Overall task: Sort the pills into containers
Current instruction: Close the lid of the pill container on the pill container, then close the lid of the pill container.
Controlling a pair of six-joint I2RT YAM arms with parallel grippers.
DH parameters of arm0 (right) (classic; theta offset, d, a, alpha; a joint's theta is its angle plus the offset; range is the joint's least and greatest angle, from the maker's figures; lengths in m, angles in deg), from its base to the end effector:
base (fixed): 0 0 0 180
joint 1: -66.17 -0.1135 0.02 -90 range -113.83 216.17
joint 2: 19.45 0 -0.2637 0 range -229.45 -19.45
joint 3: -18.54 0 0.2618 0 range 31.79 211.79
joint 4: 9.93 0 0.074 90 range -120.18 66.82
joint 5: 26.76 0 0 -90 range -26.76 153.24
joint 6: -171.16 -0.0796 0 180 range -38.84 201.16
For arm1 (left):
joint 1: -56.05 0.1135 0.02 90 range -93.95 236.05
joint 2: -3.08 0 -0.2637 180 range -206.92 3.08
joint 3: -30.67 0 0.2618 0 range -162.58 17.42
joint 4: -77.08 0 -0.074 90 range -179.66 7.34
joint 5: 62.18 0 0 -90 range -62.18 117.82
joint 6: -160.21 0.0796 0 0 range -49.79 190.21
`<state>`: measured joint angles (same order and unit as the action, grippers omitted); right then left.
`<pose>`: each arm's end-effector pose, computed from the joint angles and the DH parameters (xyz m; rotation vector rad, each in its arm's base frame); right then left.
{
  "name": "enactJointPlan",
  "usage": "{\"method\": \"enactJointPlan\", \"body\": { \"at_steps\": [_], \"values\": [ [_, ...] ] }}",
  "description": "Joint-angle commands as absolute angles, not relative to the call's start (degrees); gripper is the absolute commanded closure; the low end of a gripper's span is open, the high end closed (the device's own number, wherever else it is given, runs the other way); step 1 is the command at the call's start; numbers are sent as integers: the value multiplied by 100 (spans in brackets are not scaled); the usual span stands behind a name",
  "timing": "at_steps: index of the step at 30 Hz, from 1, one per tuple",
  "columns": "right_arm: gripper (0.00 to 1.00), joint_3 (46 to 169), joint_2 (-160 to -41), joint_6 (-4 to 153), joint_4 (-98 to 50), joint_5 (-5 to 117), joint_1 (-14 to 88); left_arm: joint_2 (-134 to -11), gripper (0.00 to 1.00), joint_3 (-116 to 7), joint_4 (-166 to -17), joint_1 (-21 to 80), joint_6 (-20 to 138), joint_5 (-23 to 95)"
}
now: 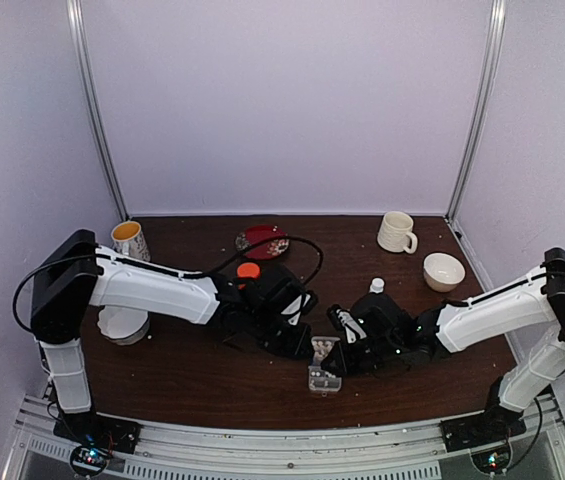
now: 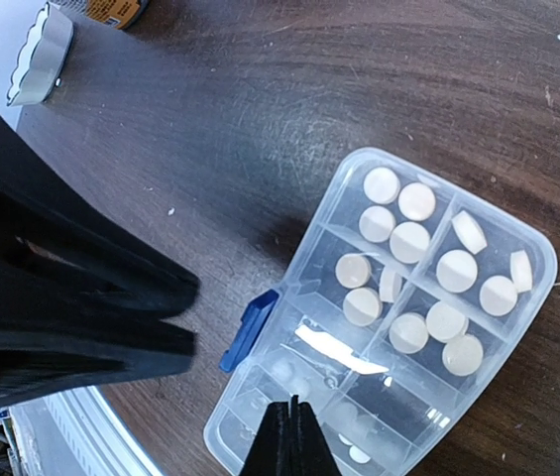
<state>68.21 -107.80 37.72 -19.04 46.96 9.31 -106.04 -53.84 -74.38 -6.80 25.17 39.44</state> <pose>0.1551 0.2783 0.1021 -0.4614 2.6521 1.0428 0.1845 -0.3949 0.1320 0.5231 2.7301 -0.9146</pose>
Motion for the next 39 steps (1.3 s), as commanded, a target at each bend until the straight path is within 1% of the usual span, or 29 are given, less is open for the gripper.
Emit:
{"method": "enactJointPlan", "body": {
  "at_steps": [1,3,4,10,16,20,25,33,34,35,38,39],
  "values": [
    [100,6837,-10778,3804,-2402,5011,939,-10866,91,-5545,-8013,-709,2434,4466],
    [100,6827,-10779,3807,-2406,5009,939,-10918,98,-5571,-8135,-705,2399,4547],
    [100,6827,-10778,3809,-2399,5011,939,-10938,100,-5592,-8134,-713,2398,4554],
    [100,6809,-10768,3804,-2388,5021,930,-11193,100,-5688,-8138,-701,2343,4757],
    [100,6810,-10771,3801,-2390,5017,932,-11097,100,-5599,-8293,-705,2302,4711],
    [100,6831,-10770,3803,-2395,5023,930,-11285,100,-5868,-7736,-698,2354,4582],
    [100,6832,-10672,3822,-2376,5030,937,-11337,100,-5853,-7214,-703,2404,4199],
    [100,6982,-10069,4097,-2808,5235,938,-11394,100,-5746,-7187,-705,2407,4172],
    [97,6963,-9995,4110,-2876,5309,946,-11398,100,-5751,-7189,-704,2407,4179],
    [92,6932,-9940,4142,-2944,5383,954,-11395,100,-5761,-7185,-701,2413,4189],
    [67,6871,-9856,4197,-3116,5616,1010,-11396,100,-5794,-7192,-712,2424,4210],
    [62,6867,-9880,4190,-3150,5652,1036,-11395,100,-5803,-7192,-710,2431,4221]
  ]
}}
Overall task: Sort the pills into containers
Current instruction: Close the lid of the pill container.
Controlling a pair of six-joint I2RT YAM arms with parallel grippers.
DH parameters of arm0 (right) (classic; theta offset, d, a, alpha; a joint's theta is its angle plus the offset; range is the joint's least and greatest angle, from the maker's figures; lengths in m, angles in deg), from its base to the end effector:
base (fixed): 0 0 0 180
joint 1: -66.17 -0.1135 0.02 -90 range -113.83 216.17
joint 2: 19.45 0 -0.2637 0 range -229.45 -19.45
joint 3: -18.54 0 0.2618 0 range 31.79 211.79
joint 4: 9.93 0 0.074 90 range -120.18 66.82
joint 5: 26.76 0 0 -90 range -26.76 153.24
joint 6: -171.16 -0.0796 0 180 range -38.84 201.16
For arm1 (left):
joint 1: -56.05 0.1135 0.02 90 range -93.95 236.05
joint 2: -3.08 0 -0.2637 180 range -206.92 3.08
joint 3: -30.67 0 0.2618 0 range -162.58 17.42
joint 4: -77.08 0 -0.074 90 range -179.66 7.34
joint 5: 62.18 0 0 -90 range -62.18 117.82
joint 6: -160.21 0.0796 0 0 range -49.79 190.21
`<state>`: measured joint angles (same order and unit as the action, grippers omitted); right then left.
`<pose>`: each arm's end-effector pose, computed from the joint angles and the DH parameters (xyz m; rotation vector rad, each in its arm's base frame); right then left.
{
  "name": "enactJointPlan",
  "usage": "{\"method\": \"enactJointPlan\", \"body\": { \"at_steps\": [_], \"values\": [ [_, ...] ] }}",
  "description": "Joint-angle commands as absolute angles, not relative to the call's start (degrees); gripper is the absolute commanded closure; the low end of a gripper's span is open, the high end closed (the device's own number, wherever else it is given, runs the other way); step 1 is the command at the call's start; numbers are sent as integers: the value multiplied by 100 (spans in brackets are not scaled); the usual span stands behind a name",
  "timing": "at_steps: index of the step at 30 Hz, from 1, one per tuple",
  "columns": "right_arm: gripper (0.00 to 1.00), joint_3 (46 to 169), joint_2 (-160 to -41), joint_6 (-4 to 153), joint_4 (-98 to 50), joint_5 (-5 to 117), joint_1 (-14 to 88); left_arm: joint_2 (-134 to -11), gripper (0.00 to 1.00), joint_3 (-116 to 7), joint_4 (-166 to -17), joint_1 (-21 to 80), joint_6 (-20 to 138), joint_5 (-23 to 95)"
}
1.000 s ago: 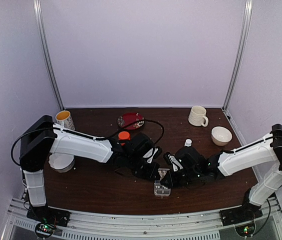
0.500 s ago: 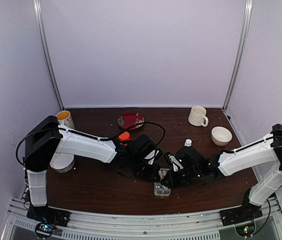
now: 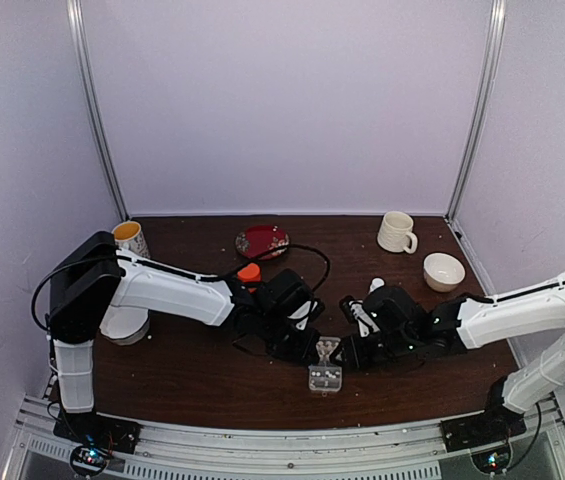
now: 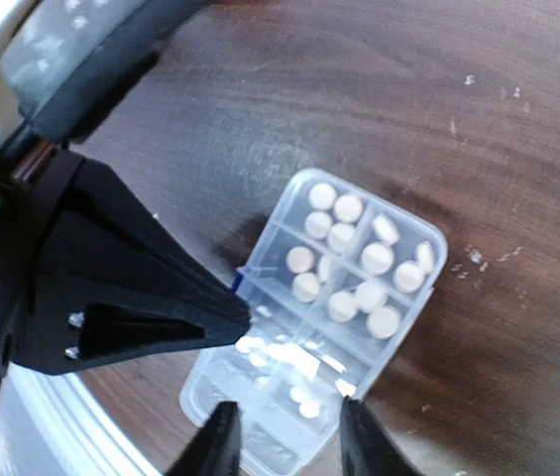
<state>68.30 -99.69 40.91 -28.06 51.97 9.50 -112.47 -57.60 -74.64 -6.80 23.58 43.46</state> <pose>0.1526 0.2604 0.1265 -0.4768 2.6119 0.9238 0.1870 -0.4116 0.1072 0.5238 2.8131 -0.9502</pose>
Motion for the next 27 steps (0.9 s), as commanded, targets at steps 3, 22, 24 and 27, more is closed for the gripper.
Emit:
{"method": "enactJointPlan", "body": {
  "at_steps": [3,22,24,27],
  "values": [
    [54,6959,-10128,4179,-3199,5535,1103,-11395,100,-5810,-7212,-711,2437,4217],
    [66,7557,-11320,4224,-3643,5635,979,-10860,100,-5475,-7781,-721,2342,4019],
    [66,7518,-11305,4214,-3622,5630,982,-10681,100,-5355,-7749,-718,2303,3879],
    [65,7516,-11296,4229,-3585,5617,981,-10502,100,-5280,-7465,-709,2313,3645]
  ]
}}
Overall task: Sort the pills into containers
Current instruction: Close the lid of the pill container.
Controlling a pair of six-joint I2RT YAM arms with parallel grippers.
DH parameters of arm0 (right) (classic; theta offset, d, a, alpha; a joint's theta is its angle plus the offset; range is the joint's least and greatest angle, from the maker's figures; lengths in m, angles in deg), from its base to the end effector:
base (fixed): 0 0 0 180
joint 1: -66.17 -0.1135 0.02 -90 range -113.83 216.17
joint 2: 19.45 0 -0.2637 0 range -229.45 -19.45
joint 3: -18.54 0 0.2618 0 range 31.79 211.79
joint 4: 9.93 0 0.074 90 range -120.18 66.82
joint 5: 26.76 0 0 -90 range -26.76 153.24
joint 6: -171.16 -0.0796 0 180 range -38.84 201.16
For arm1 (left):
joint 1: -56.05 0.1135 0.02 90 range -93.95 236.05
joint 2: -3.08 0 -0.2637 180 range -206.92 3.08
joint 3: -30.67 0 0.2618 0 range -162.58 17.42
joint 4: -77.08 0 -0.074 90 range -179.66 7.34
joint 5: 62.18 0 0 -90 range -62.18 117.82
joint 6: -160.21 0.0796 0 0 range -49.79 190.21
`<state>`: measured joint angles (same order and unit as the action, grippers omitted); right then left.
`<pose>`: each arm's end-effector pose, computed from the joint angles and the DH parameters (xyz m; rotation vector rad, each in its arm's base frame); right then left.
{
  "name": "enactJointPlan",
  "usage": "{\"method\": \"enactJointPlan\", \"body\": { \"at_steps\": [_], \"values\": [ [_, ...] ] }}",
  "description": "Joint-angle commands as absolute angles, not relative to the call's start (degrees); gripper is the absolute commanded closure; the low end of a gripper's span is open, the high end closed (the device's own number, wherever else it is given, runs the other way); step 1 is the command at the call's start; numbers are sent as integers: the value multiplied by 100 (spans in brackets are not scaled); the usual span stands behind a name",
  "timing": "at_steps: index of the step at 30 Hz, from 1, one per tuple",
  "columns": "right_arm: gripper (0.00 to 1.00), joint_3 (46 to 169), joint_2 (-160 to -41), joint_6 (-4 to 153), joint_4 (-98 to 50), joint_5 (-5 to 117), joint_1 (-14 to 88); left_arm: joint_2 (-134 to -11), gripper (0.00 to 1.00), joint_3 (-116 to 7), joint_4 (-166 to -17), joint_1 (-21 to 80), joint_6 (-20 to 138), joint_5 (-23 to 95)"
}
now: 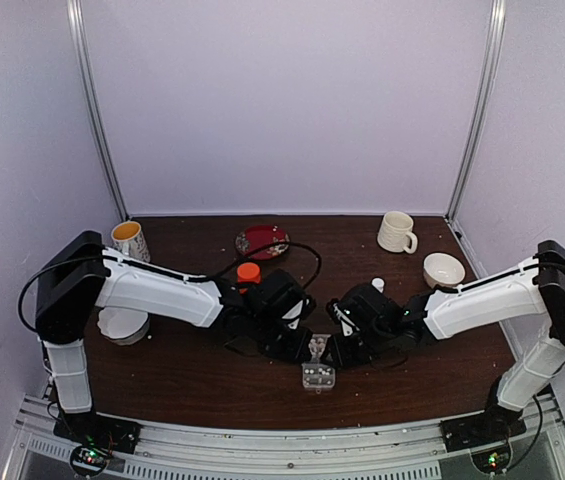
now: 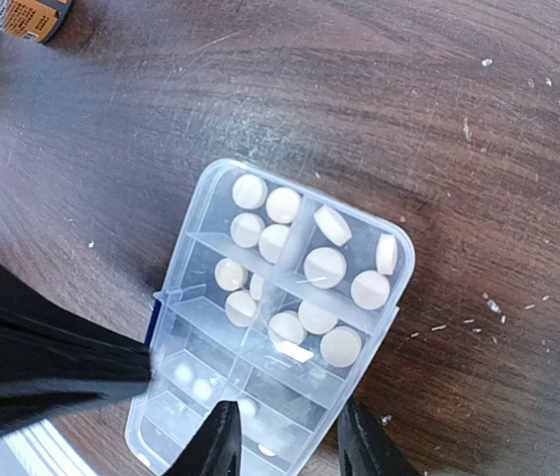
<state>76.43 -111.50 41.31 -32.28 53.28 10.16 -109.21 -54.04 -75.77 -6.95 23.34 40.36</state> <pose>0.1732 0.2814 0.1029 -0.4614 2.7331 0.7806 0.1842 -0.3996 0.1124 0.4932 2.7786 -0.9119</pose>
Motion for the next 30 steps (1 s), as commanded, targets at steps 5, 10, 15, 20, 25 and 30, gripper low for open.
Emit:
{"method": "enactJointPlan", "body": {
  "at_steps": [5,10,15,20,25,30],
  "values": [
    [65,7572,-11316,4261,-3577,5573,982,-10379,100,-5038,-7212,-604,2328,3506],
    [65,7573,-11322,4276,-3585,5566,982,-10598,100,-5044,-6960,-537,2350,3551],
    [65,7565,-11331,4242,-3527,5530,968,-10820,100,-5080,-7247,-551,2262,3793],
    [65,7590,-11358,4203,-3484,5489,925,-11202,100,-5462,-7311,-606,2236,3966],
    [65,7583,-11428,4123,-3290,5355,869,-11557,100,-5798,-7669,-683,2080,4244],
    [65,7547,-11409,4096,-3225,5317,868,-11556,100,-5724,-7777,-682,2033,4177]
  ]
}}
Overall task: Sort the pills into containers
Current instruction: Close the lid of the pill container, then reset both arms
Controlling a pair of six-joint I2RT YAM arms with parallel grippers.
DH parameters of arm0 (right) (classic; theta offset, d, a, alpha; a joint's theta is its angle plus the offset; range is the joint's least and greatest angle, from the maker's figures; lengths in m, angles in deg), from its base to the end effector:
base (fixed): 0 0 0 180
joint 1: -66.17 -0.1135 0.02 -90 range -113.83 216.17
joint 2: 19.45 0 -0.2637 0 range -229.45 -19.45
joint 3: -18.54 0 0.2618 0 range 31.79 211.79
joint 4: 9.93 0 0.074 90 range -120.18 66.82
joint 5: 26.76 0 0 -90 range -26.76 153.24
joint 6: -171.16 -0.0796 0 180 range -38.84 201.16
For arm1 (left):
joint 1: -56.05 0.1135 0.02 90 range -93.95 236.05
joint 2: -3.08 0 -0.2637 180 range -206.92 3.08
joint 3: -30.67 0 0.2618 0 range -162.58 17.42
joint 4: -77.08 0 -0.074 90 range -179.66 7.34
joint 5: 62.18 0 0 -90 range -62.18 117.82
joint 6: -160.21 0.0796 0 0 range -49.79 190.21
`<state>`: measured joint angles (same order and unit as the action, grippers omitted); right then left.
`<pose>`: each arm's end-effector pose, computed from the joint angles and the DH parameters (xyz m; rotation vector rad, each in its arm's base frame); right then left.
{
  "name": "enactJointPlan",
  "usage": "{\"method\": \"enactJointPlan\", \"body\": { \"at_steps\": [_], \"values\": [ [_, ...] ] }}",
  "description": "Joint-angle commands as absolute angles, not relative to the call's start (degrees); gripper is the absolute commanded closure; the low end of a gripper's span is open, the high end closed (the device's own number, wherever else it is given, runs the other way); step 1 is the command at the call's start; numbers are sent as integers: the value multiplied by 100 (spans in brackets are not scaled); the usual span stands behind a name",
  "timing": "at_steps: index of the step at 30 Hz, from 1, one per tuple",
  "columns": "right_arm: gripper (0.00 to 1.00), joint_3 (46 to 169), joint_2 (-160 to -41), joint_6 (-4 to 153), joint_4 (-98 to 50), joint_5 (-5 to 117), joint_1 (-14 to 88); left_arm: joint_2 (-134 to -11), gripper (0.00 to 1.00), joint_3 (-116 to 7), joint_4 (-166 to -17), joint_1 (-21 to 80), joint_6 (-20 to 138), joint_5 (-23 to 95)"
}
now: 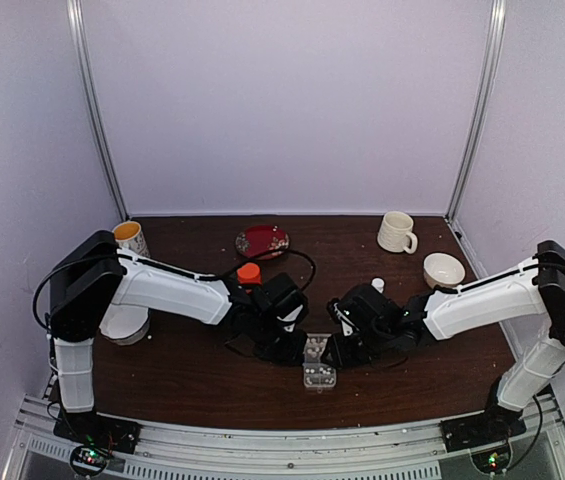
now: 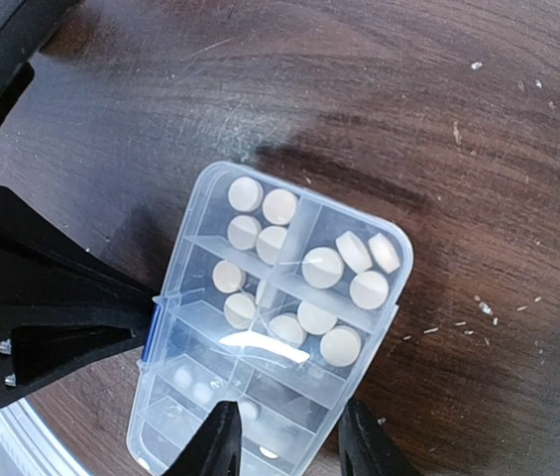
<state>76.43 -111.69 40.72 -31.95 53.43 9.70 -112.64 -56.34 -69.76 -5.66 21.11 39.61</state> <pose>0.1715 0.2833 0.1024 -0.4576 2.7342 0.7845 0.1922 -0.3914 0.0913 0.3970 2.9031 -0.7758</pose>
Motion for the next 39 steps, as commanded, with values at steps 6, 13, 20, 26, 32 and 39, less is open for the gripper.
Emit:
{"method": "enactJointPlan", "body": {
  "at_steps": [6,13,20,26,32,39],
  "values": [
    [65,7515,-11124,4164,-3255,5503,886,-11259,100,-5382,-8021,-681,2002,4056],
    [44,7757,-10314,4675,-3925,6268,929,-10287,100,-5342,-6920,-683,2379,2404],
    [26,7660,-8434,5556,-4202,7558,981,-8815,84,-5057,-6051,-578,2735,849],
    [0,7031,-6466,6531,-3756,9436,1052,-7480,4,-4647,-5334,-392,2743,-1060],
    [0,6149,-4964,8103,-2403,10598,1083,-6185,2,-3793,-6286,141,4013,-1529],
    [3,4580,-4116,9394,185,10706,1860,-4394,2,-1849,-8573,1022,6124,-484]
  ]
}}
